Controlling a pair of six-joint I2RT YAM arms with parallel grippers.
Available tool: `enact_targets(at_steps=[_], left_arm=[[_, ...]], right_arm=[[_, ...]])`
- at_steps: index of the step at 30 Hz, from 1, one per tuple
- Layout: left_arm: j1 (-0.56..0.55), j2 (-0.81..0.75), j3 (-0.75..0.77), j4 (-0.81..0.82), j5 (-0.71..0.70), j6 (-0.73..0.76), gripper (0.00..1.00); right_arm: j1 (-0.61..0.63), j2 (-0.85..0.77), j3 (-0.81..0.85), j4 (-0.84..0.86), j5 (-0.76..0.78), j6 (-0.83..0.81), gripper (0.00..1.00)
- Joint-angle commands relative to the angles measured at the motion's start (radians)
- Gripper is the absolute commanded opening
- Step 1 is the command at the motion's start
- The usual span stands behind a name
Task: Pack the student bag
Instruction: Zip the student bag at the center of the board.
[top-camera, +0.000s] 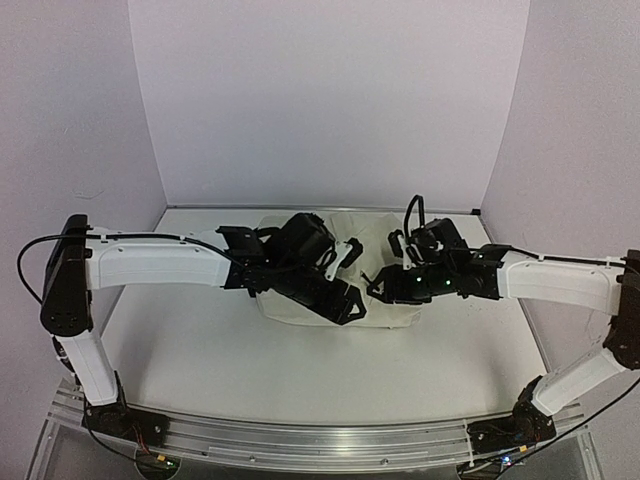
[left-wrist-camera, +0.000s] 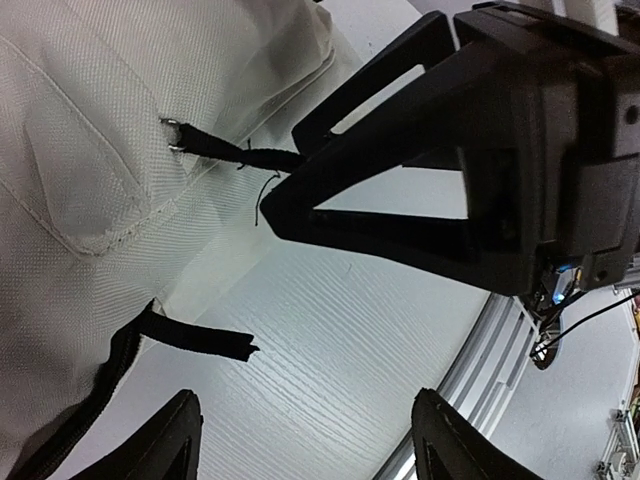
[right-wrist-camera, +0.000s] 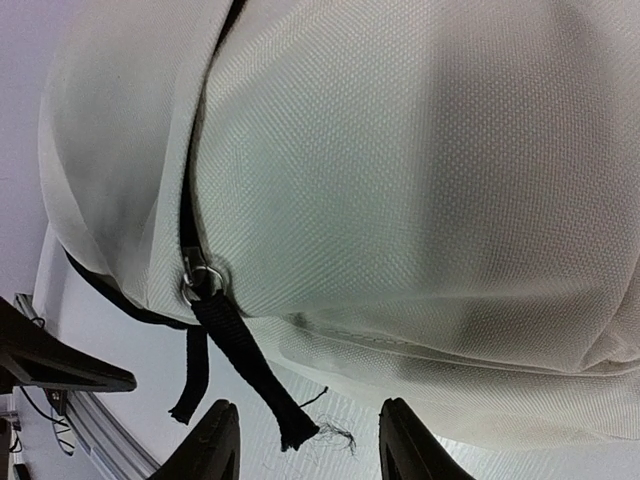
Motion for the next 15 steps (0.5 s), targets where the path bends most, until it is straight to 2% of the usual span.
enact_targets(at_steps=[1,6,12,15], left_arm=[[-0.003,0.037,0.047,-0.005,-0.049,0.047,0.73],[-0.029,0.089,0.095,-0.024,-0.192,0.122,0.74],[-0.056,0.144,0.156,-0.094,-0.392,0.135,0.60],[-0.066,0.160,0.173,-0.110,-0.433,0.141,0.54]], right_arm=[[0.002,-0.047,-0.016,0.036,0.018,0.016,0.47],[0.002,-0.063,-0.023,0.041,0.021,0.018,0.47],[0.002,-0.072,-0.034,0.042,0.022,0.022,0.47],[0.001,-0.073,-0.039,0.045,0.027,0.023,0.47]])
